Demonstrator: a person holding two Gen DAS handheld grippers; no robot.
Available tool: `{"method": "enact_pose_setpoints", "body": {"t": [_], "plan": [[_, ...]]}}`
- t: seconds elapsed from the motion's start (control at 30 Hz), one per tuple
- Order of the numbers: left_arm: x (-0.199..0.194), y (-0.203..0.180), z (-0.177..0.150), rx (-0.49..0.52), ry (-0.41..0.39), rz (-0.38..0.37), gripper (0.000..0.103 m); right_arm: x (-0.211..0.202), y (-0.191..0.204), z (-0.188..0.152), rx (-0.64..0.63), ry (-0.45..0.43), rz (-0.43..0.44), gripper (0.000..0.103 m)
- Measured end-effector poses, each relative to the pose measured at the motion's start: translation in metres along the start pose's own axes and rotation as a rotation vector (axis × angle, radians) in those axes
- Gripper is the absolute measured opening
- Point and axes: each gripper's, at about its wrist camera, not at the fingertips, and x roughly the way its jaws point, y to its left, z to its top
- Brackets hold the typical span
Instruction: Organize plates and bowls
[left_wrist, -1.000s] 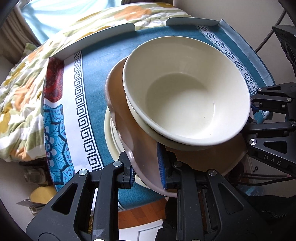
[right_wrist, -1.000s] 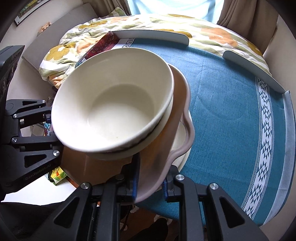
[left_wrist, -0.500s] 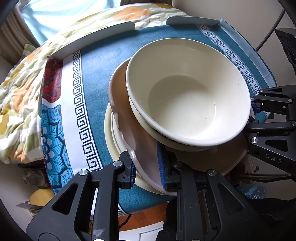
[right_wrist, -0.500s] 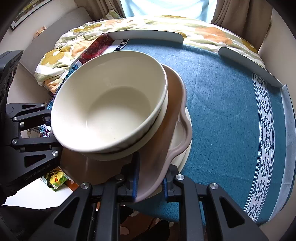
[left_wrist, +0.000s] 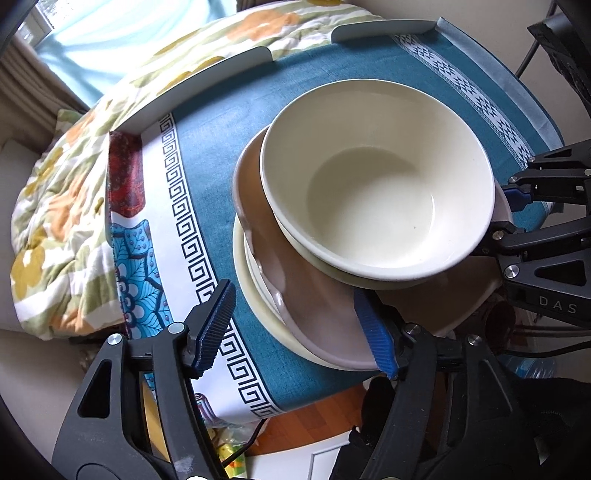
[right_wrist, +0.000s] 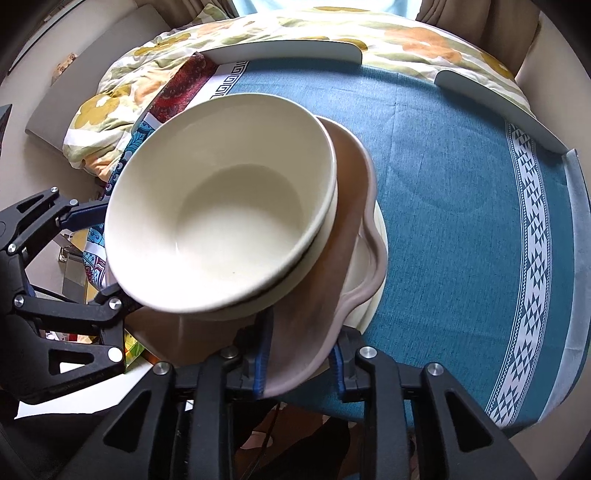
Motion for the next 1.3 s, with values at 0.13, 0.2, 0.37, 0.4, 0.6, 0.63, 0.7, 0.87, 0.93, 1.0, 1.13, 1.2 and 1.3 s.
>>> {"method": "enact_pose_setpoints", "body": {"t": [0.13, 0.2, 0.37, 0.4, 0.6, 0.63, 0.7, 0.87, 0.93, 1.0, 1.13, 1.2, 1.3], "plan": [[-0.002, -0.004, 0.001, 0.01, 0.005, -0.001, 0.067, -0.004, -0.002, 0.0, 0.025, 0.016, 0.023, 0.036], [-0.004, -0.004, 0.001, 0.007, 0.008, -0.005, 0.073, -0.006, -0.001, 0.0, 0.023, 0.018, 0.024, 0.046], [-0.013, -0.004, 0.001, 0.006, -0.006, -0.01, 0.074, -0.014, 0.0, -0.002, 0.031, 0.005, 0.019, 0.059], [-0.015, -0.004, 0.001, 0.006, -0.009, -0.011, 0.074, -0.015, 0.001, -0.004, 0.033, 0.001, 0.021, 0.059], [-0.033, -0.009, -0.011, -0.025, -0.02, 0.01, 0.074, -0.035, -0.001, -0.011, 0.042, -0.041, 0.03, 0.059], [-0.039, -0.01, -0.014, -0.038, -0.027, 0.015, 0.074, -0.04, 0.0, -0.013, 0.038, -0.051, 0.033, 0.059], [-0.053, -0.012, -0.021, -0.071, -0.044, 0.021, 0.074, -0.053, 0.002, -0.018, 0.027, -0.079, 0.038, 0.059], [-0.116, -0.021, -0.036, -0.185, -0.169, 0.047, 0.074, -0.109, 0.008, -0.044, 0.016, -0.208, 0.036, 0.059], [-0.151, -0.027, -0.042, -0.23, -0.263, 0.051, 0.074, -0.142, 0.009, -0.057, 0.021, -0.288, 0.023, 0.059], [-0.187, -0.032, -0.048, -0.274, -0.368, 0.072, 0.074, -0.177, 0.008, -0.07, 0.033, -0.38, 0.004, 0.068], [-0.253, -0.04, -0.064, -0.346, -0.576, 0.132, 0.103, -0.243, 0.005, -0.098, 0.07, -0.575, -0.068, 0.102], [-0.284, -0.045, -0.078, -0.367, -0.706, 0.168, 0.103, -0.27, 0.008, -0.11, 0.081, -0.657, -0.116, 0.102], [-0.311, -0.054, -0.093, -0.394, -0.799, 0.21, 0.103, -0.296, 0.012, -0.129, 0.103, -0.769, -0.184, 0.102]]}}
